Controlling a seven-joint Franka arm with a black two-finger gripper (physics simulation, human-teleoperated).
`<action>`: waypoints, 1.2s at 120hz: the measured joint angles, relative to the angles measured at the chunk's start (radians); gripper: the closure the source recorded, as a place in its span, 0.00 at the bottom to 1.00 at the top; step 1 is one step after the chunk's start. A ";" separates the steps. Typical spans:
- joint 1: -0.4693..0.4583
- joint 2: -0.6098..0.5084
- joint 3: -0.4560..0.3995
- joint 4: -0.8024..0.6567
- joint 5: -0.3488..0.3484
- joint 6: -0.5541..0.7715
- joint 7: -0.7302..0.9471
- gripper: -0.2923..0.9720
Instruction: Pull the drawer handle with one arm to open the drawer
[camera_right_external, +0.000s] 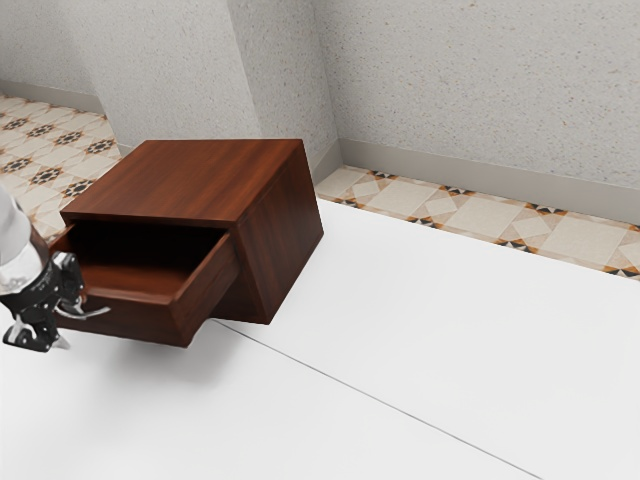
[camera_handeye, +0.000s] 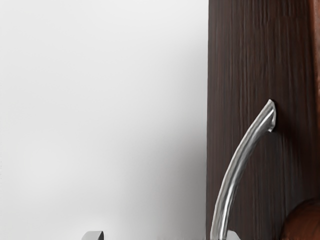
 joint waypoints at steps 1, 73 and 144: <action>0.000 -0.001 0.000 0.000 0.000 0.000 0.000 0.58; -0.006 -0.016 0.016 -0.014 0.000 0.001 0.010 0.54; -0.008 -0.018 0.015 -0.003 -0.003 -0.002 0.013 0.56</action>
